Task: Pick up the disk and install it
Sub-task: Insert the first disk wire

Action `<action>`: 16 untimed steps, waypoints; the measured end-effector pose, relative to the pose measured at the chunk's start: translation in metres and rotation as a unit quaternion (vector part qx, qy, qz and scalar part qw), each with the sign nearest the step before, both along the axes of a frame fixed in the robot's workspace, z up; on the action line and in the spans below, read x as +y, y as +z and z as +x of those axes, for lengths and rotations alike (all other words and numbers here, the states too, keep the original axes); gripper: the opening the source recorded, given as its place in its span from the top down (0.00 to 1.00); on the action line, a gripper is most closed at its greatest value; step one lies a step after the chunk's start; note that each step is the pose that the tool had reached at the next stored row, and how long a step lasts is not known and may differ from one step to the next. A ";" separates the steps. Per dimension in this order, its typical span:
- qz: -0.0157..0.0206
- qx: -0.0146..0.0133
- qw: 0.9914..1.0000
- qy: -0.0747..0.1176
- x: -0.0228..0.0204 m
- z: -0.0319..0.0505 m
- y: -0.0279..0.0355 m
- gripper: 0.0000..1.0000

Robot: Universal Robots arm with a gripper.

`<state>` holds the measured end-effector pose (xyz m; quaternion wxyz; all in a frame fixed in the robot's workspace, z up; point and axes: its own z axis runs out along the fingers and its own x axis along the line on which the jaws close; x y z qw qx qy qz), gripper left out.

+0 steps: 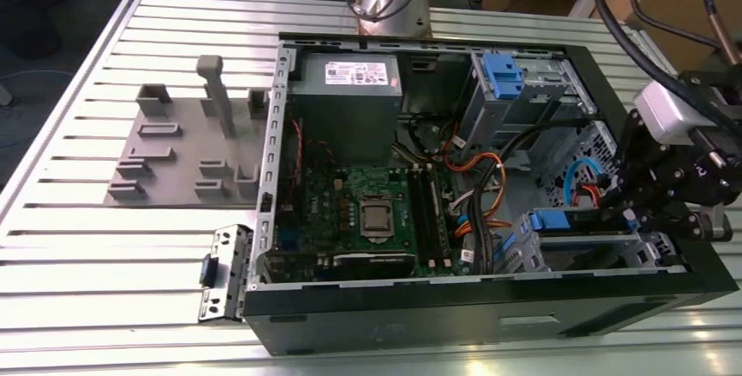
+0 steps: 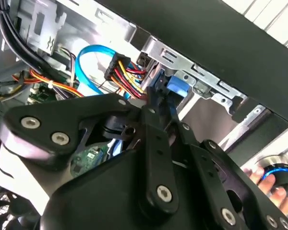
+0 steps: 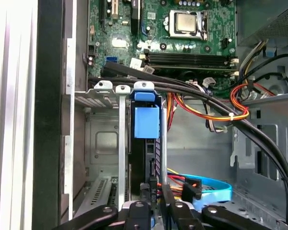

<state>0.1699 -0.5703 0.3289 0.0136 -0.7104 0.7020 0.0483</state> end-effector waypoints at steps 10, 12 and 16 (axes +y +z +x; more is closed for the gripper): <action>0.014 0.004 1.000 0.000 0.0000 0.0081 0.0084 0.78; 0.017 0.005 1.000 0.000 0.0001 0.0101 0.0097 0.84; 0.020 0.005 1.000 0.000 0.0001 0.0135 0.0138 0.90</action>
